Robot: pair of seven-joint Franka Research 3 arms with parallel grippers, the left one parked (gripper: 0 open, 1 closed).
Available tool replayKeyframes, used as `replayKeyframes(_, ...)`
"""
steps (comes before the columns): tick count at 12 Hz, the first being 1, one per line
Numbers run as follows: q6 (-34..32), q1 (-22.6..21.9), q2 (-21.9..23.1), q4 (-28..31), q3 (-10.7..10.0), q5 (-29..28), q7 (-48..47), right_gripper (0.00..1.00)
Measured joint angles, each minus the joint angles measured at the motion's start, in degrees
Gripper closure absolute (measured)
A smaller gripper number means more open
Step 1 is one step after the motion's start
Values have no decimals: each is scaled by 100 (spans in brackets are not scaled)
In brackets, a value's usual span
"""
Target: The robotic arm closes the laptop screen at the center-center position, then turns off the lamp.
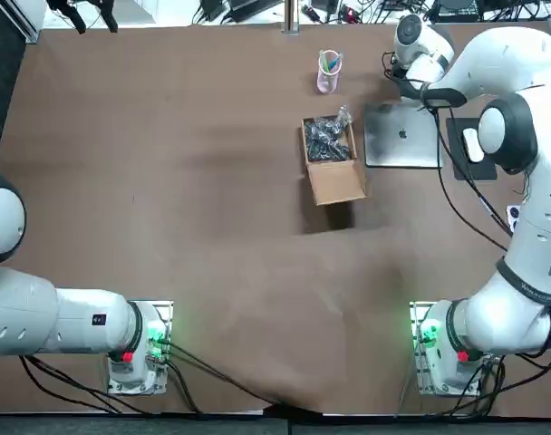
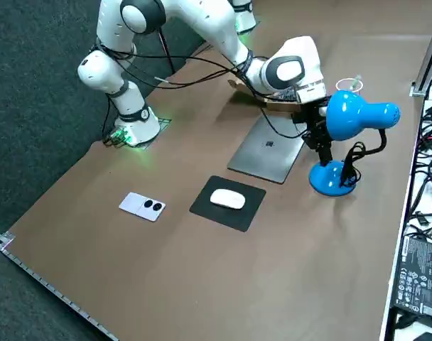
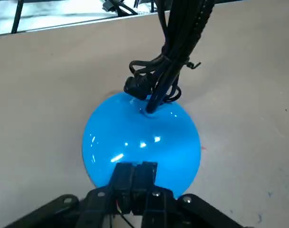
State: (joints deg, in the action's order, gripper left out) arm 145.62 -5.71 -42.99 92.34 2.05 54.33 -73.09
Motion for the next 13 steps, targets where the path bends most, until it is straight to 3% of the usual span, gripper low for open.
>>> replayKeyframes(13, 100, 40, -8, 0, 0, 68, 0, 99)
